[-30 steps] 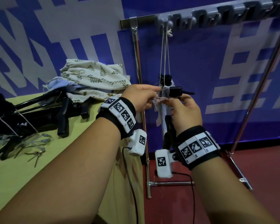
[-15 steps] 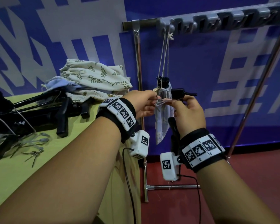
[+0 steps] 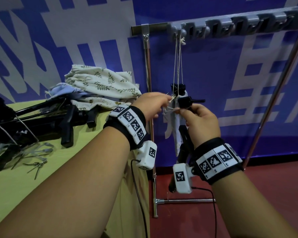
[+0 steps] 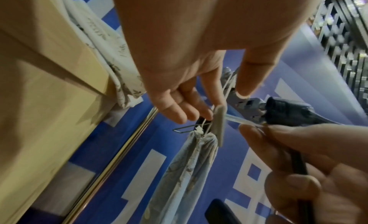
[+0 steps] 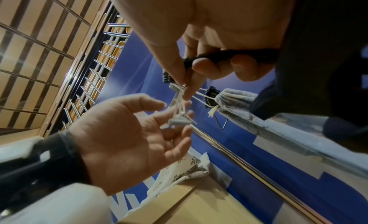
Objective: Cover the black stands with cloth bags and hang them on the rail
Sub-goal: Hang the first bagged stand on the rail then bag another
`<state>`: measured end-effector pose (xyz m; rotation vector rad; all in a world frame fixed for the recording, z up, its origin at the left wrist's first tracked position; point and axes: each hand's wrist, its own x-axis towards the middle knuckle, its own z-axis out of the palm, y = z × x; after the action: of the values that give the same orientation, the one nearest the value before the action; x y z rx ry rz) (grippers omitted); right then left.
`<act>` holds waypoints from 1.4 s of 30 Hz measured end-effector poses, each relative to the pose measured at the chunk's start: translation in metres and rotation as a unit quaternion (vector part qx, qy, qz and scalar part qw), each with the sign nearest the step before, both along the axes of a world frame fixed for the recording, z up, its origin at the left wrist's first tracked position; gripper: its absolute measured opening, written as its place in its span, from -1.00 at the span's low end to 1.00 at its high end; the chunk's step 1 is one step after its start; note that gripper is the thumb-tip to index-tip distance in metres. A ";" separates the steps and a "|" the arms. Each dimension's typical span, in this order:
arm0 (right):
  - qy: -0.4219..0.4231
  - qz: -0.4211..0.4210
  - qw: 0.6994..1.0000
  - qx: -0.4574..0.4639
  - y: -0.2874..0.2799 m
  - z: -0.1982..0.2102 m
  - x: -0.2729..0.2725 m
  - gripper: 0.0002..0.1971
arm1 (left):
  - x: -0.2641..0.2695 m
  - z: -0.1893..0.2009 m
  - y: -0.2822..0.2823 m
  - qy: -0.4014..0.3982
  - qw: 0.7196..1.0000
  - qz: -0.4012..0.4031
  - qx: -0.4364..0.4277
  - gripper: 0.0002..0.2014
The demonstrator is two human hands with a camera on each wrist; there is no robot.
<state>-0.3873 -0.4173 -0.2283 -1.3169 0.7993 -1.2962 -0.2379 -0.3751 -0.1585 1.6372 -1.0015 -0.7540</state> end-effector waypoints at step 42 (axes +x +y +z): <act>0.135 0.183 0.973 -0.035 -0.003 -0.025 0.012 -0.76 | 0.033 0.005 -0.012 0.056 0.972 0.143 -0.180 -0.88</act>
<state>-0.3750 -0.4205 -0.2533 -1.6328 0.6586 -0.8712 -0.2047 -0.3868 -0.1537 1.3666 -0.7507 -0.4342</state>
